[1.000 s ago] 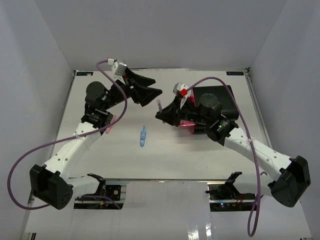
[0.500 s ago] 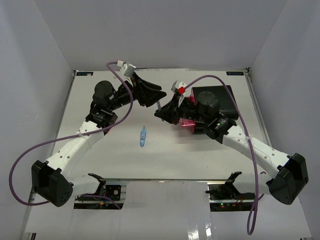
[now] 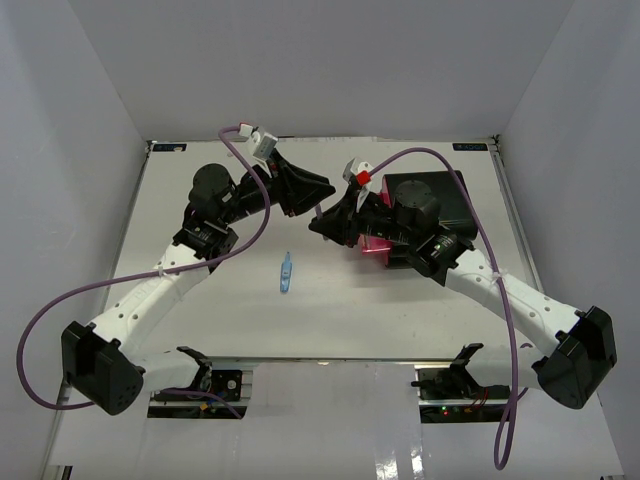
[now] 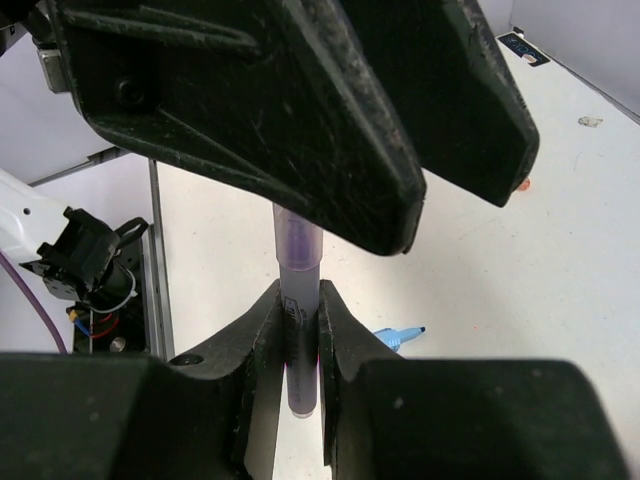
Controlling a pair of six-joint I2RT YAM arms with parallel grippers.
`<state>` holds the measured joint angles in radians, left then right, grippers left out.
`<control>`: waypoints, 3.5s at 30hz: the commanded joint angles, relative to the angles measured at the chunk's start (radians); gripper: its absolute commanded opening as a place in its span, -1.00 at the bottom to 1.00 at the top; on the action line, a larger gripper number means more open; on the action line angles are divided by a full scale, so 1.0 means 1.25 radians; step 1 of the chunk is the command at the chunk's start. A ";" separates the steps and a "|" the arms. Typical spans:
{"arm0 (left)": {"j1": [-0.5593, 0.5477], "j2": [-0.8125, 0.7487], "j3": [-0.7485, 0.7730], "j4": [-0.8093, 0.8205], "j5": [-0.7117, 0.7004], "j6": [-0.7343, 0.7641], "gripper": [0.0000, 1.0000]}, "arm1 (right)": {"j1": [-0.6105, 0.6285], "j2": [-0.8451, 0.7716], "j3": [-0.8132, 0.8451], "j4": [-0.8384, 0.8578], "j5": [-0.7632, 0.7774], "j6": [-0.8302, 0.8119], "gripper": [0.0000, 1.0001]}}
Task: Sort the stationery into containers
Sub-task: Close the pen cap on the pen.
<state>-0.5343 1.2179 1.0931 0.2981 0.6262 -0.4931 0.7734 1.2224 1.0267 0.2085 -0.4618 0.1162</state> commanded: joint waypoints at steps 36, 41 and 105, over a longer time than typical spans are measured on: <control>-0.055 -0.039 -0.120 0.003 -0.009 0.004 -1.00 | -0.006 -0.018 0.136 0.052 0.077 0.009 -0.85; -0.059 -0.043 -0.136 0.008 0.011 -0.031 -1.00 | -0.015 -0.022 0.131 0.120 0.081 -0.013 -0.85; -0.140 0.142 -0.166 -0.112 0.045 -0.035 -1.00 | -0.151 0.101 0.461 0.195 0.000 -0.013 -0.85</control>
<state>-0.5941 1.3064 1.0000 0.5861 0.3729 -0.5133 0.6376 1.4055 1.3792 -0.1795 -0.5804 0.0486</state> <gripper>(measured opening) 0.242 0.208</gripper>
